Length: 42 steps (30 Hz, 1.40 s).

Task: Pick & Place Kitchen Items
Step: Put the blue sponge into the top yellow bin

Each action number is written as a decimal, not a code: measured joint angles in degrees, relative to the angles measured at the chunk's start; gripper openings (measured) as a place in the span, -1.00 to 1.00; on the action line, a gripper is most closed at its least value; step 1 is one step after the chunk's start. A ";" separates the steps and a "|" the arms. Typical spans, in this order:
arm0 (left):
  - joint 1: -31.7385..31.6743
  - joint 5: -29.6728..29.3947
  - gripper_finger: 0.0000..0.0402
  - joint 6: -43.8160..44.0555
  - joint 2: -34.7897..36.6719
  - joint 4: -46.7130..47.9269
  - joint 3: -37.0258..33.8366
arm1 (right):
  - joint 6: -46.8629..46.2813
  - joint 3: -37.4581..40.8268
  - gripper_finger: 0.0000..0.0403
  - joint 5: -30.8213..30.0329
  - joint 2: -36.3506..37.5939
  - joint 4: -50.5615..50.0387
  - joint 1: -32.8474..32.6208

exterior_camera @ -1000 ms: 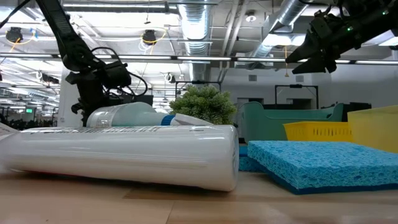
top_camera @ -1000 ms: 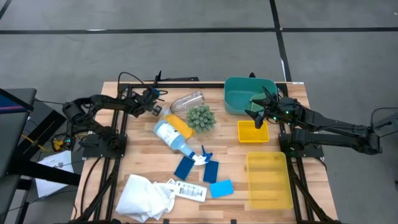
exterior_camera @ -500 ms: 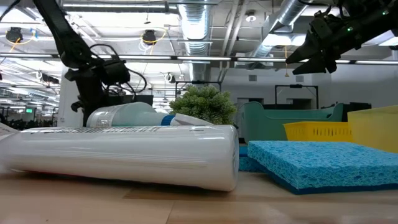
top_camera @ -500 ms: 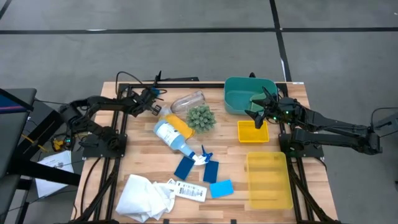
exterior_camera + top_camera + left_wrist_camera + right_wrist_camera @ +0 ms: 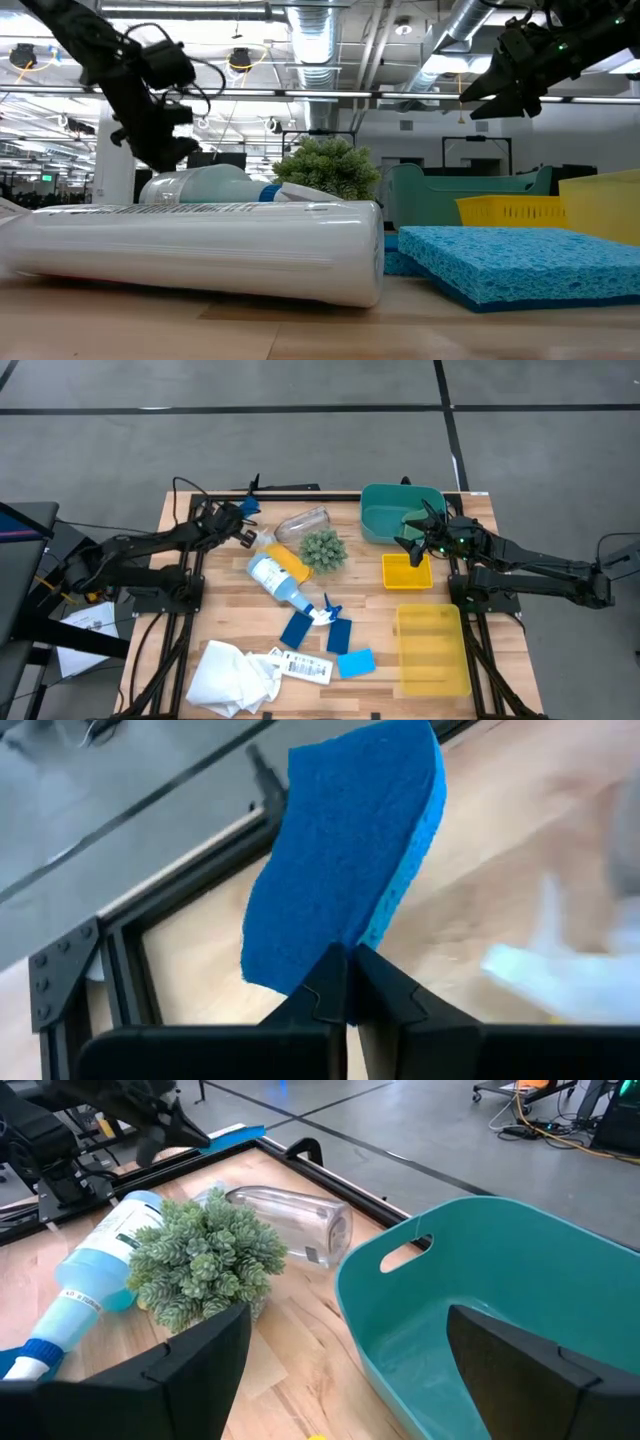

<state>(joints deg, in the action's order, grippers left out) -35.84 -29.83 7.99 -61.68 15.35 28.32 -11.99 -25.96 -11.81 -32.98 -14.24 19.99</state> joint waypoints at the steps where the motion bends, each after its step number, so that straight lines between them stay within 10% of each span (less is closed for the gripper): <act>1: 0.91 -0.10 -0.99 -0.34 0.81 -0.08 0.00 | 0.07 0.00 0.62 0.00 -0.02 0.00 0.01; 42: 36.19 -1.85 -0.99 -25.38 3.08 -19.48 5.37 | 14.95 0.00 0.62 2.83 -0.01 9.44 -13.77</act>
<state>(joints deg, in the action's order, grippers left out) 0.35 -31.68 -17.39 -58.60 -4.12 33.68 2.96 -25.96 -8.98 -32.99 -4.80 6.21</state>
